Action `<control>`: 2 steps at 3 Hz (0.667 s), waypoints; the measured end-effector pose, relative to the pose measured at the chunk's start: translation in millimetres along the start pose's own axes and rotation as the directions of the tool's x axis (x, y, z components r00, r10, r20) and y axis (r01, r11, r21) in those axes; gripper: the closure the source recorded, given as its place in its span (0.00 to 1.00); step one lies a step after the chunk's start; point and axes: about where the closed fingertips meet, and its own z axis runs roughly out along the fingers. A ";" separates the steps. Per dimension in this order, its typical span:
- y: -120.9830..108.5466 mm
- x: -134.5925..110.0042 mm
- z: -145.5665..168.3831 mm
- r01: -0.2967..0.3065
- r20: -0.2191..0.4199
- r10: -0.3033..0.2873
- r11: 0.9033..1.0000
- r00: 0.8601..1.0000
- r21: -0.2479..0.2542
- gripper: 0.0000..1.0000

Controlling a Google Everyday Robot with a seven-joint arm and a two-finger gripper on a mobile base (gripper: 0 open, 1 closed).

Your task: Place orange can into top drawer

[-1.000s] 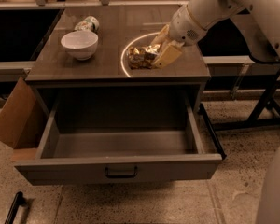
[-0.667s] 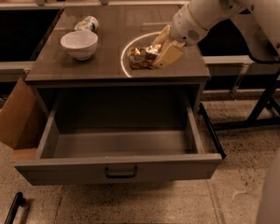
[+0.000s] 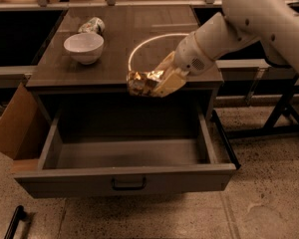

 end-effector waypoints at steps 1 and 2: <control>38.1 8.6 48.3 -0.078 0.025 0.079 0.995 0.997 -0.063 1.00; 64.5 21.4 105.5 -0.129 0.004 0.131 0.982 0.991 -0.139 1.00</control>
Offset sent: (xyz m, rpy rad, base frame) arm -0.0730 0.0982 -0.1590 0.0273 0.2987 0.0109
